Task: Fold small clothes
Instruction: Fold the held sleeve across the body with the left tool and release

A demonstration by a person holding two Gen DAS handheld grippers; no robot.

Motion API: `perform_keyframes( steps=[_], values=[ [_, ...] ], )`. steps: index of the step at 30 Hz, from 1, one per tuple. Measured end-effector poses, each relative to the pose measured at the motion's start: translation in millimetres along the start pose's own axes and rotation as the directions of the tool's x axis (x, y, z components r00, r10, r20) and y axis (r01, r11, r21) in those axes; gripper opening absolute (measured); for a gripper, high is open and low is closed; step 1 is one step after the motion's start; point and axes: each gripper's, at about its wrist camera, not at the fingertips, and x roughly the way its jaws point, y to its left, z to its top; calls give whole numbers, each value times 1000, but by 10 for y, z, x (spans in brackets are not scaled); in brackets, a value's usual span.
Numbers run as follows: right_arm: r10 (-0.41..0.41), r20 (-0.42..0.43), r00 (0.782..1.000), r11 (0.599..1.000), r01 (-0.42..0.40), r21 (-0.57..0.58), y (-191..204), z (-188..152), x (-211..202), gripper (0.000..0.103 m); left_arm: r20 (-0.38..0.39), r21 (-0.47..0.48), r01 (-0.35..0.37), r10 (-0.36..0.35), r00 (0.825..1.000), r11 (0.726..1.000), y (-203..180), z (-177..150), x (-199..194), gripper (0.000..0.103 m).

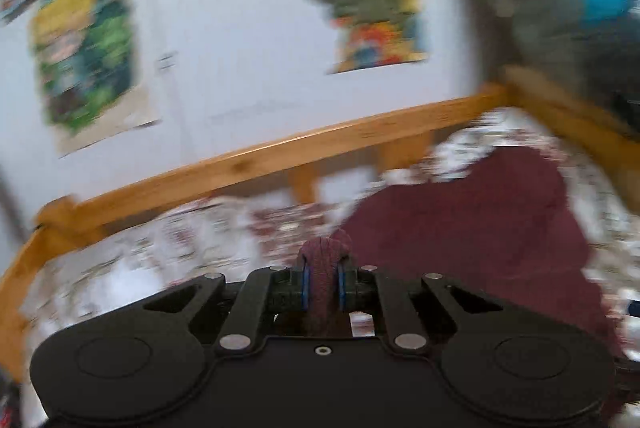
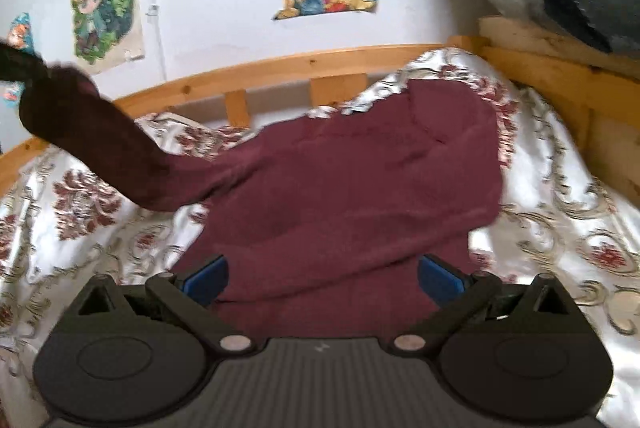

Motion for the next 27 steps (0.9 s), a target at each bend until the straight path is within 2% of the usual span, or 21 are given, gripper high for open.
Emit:
perform_keyframes(
  steps=[3,8,11,13,18,20,21,23,24,26,27],
  values=[
    [-66,-4,998,997,66,49,-171,7,47,103,5,49,125,-125,992,991,-454,36,6,13],
    [-136,-12,991,977,137,162,-524,-36,80,103,-30,122,299,-297,954,946,-1285,-133,253,13],
    [-192,-24,981,965,193,176,-663,-60,115,103,-64,169,346,-340,938,923,-1695,-334,491,13],
    [-210,-31,977,956,212,201,-772,-67,129,103,-108,142,359,-346,932,922,-1854,-450,692,13],
    [-242,-49,969,932,246,267,-966,-118,170,103,-143,42,357,-348,926,933,-1819,-630,954,19],
    [-243,-57,968,929,249,275,-1000,-147,194,103,-159,18,373,-366,917,928,-1792,-667,1030,28],
    [-245,-58,968,929,252,271,-1000,-151,207,103,-171,-7,404,-399,901,915,-1761,-683,1053,31],
    [-251,-57,966,931,257,258,-972,-154,227,103,-180,-47,457,-457,871,888,-1670,-694,1074,46],
    [-252,-54,966,932,258,253,-953,-151,229,103,-178,-59,475,-477,861,878,-1641,-706,1069,51],
    [-252,-43,967,935,254,248,-913,-153,238,103,-164,-86,501,-508,846,861,-1539,-731,1058,77],
    [-253,-37,967,936,254,245,-891,-154,243,103,-155,-104,515,-525,837,851,-1482,-742,1044,83]
  ],
)
